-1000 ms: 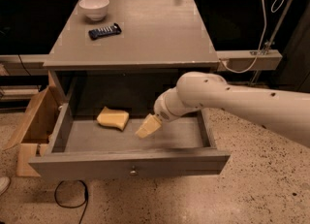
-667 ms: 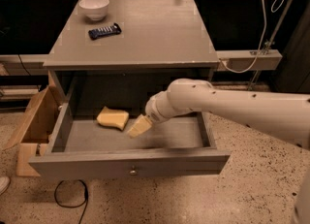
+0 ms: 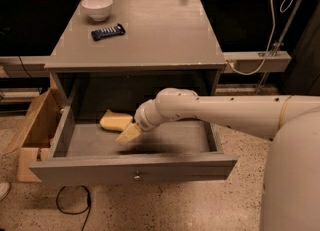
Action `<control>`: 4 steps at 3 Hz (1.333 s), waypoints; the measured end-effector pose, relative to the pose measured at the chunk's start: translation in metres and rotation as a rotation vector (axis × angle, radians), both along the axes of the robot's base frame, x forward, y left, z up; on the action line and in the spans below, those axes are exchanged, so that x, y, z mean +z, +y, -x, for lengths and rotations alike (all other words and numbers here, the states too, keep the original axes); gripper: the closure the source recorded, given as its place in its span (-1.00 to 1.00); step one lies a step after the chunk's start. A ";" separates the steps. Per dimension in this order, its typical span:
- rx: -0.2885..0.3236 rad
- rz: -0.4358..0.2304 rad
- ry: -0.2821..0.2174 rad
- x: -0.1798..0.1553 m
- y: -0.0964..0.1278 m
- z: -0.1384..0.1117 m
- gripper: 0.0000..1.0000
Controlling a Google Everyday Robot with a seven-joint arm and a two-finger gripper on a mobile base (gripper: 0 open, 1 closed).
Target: Pick sponge from top drawer and place on counter
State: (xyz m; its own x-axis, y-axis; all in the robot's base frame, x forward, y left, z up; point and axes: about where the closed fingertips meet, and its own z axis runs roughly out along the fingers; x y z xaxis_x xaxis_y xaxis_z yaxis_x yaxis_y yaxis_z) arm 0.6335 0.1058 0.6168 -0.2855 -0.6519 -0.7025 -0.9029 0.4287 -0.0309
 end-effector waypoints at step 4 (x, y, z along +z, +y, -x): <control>0.063 -0.189 -0.046 0.004 0.022 0.000 0.92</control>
Offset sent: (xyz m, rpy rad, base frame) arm 0.0163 0.0500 -0.0111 0.0872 -0.0397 0.0438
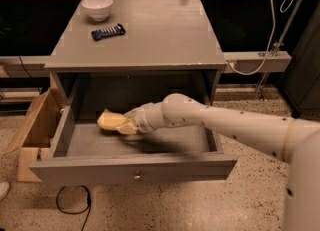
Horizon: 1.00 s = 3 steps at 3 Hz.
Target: Pick sponge from top drawer and place on counter
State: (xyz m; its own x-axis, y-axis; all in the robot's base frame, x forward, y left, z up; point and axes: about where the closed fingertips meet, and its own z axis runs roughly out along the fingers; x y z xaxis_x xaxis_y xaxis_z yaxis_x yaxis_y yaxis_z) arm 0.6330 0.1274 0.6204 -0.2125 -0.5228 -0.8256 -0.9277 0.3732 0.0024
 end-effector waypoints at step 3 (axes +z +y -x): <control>0.088 -0.011 -0.225 0.176 -0.166 0.062 1.00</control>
Offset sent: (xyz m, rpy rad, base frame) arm -0.0894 -0.2123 0.2041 0.0576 -0.2811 0.1160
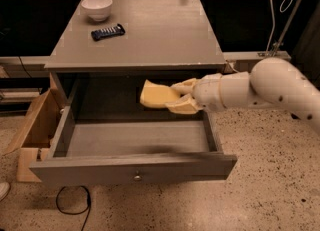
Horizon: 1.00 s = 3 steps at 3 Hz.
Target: Pick sponge from top drawer and place on counter
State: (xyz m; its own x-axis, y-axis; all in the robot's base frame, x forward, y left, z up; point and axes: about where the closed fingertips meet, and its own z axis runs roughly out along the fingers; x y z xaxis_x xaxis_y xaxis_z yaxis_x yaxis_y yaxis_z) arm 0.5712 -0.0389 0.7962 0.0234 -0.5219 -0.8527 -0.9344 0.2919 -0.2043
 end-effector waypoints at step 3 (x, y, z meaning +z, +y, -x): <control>-0.378 0.139 -0.014 0.068 -0.105 -0.120 1.00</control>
Offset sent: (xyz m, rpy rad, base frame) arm 0.1255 -0.1354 0.1018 -0.1831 -0.0360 -0.4255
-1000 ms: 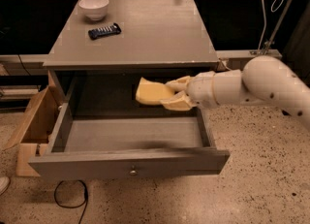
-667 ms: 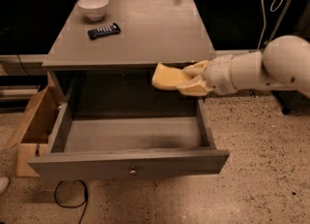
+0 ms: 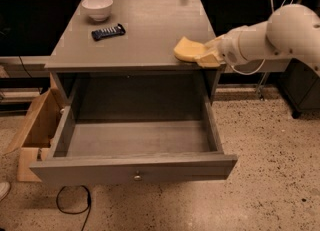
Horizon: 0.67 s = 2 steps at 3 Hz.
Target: Pick sponge from top drawer and place on counter
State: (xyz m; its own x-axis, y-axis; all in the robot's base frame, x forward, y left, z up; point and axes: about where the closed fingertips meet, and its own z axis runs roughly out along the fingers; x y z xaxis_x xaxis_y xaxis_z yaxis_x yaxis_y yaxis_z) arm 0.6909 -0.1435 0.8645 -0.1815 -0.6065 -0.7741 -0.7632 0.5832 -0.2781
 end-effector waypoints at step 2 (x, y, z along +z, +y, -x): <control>-0.175 -0.058 0.083 -0.035 0.002 -0.078 1.00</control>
Offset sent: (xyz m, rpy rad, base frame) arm 0.1484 0.0050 -0.0726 0.1768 0.1630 -0.3324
